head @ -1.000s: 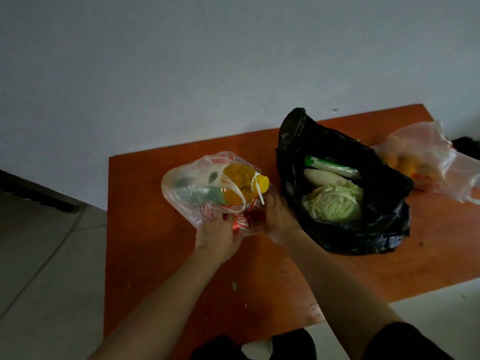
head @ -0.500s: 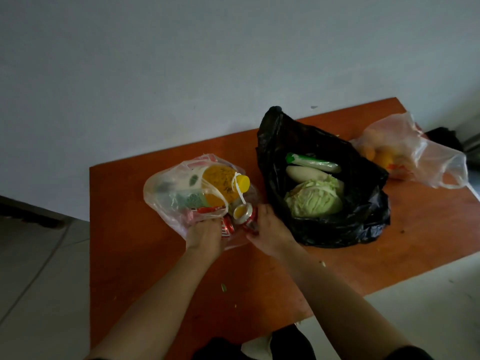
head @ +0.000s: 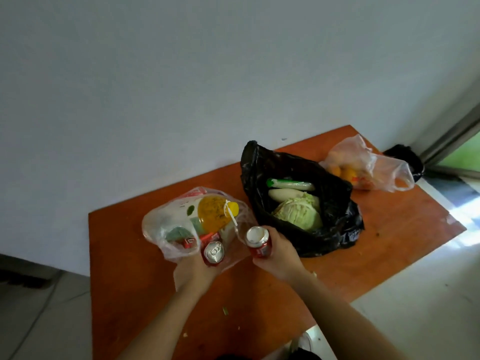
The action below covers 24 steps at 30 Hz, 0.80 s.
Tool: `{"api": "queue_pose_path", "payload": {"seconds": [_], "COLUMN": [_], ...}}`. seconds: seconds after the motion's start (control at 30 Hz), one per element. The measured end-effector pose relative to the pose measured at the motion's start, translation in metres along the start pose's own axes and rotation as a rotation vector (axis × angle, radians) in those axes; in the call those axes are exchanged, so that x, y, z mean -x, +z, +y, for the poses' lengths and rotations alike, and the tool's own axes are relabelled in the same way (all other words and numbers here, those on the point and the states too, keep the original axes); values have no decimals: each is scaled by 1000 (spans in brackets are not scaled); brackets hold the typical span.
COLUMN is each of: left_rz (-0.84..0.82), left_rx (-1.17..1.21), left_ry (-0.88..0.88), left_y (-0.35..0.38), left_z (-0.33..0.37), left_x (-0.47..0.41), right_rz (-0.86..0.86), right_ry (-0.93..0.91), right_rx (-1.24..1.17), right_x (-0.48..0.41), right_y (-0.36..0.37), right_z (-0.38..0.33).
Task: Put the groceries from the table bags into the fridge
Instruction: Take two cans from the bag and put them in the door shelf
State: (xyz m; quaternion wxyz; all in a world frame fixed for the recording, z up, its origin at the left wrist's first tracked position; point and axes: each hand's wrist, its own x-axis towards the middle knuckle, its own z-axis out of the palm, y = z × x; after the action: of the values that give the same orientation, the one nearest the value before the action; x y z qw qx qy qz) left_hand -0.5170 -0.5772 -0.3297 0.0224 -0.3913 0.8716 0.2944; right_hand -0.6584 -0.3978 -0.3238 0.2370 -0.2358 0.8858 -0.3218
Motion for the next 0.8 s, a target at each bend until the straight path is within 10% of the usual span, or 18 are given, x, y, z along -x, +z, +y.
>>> {"api": "queue_pose_path", "payload": {"seconds": [0.37, 0.8], "left_rz": [81, -162], "left_rx": [670, 752], "left_ry": [199, 607], "left_y": [-4, 59], "left_z": [59, 284], "left_x": [35, 201], "right_rz": [401, 782], "right_ry": [58, 146], "right_rx": [-256, -549], "right_x": [67, 263], "right_y": [-21, -178], "right_z": [31, 158]}}
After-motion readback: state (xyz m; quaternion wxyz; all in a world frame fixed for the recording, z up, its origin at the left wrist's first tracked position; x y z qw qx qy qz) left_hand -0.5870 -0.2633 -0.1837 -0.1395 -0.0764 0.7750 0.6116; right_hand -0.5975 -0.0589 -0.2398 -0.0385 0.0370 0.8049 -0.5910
